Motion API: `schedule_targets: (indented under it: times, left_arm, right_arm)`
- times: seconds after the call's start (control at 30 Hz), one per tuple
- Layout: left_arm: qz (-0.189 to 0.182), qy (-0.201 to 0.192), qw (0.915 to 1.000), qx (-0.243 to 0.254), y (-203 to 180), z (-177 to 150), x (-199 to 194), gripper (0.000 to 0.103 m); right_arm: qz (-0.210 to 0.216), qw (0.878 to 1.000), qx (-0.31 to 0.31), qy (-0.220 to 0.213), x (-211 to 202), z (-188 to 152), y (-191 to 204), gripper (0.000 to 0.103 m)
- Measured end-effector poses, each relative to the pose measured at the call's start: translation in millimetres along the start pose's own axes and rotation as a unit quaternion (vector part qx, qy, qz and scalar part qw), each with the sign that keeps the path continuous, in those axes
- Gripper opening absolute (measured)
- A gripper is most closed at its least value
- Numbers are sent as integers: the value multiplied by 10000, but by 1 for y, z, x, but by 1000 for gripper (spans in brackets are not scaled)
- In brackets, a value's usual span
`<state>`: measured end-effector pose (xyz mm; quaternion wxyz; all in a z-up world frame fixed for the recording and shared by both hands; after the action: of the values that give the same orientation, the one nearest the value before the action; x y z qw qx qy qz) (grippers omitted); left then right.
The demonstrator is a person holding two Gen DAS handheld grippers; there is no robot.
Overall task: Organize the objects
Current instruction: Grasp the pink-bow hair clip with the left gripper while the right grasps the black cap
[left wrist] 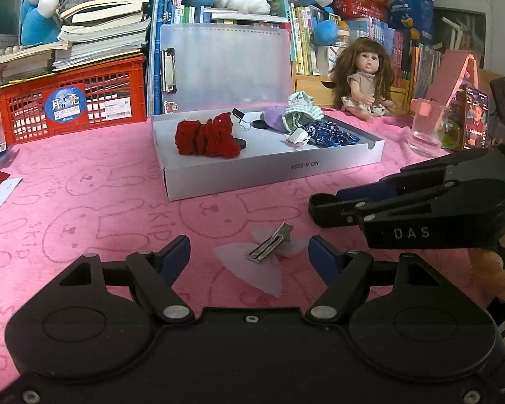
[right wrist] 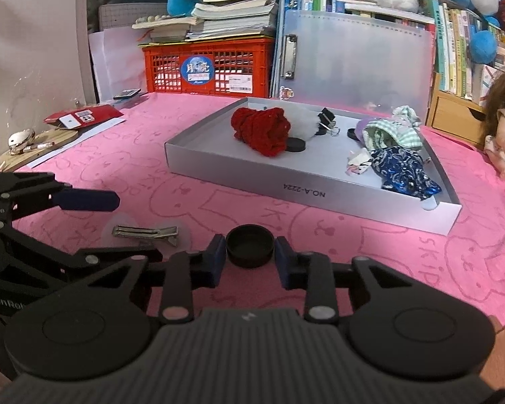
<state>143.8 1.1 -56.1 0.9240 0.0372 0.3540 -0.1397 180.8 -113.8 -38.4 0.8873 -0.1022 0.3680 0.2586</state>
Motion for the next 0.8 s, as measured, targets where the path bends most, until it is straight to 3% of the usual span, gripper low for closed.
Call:
schedule_targets:
  times: [0.3, 0.6, 0.8]
  left_arm:
    - [-11, 94, 9999, 94, -8, -2, 6, 61]
    - [-138, 86, 9999, -31, -7, 1, 6, 24]
    - [-142, 35, 9999, -84, -8, 6, 6, 21]
  right_arm:
    - [-50, 9999, 153, -52, -4, 0, -7, 37]
    - [-58, 9997, 241, -68, -4, -2, -10, 37]
    - [-80, 9995, 305, -90, -6, -2, -12, 37]
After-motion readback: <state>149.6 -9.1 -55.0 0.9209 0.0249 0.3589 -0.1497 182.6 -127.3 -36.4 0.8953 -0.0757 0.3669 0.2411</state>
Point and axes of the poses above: each gripper's, at about its wrist camera, not at the fingertips, and x roughly the way its jaws point, y to its left, z to its top, the point moved 10 cm from there along x, roughly the way its jaws point, and after that the axes turned 11 degrees about y, right-handed, at the moved point
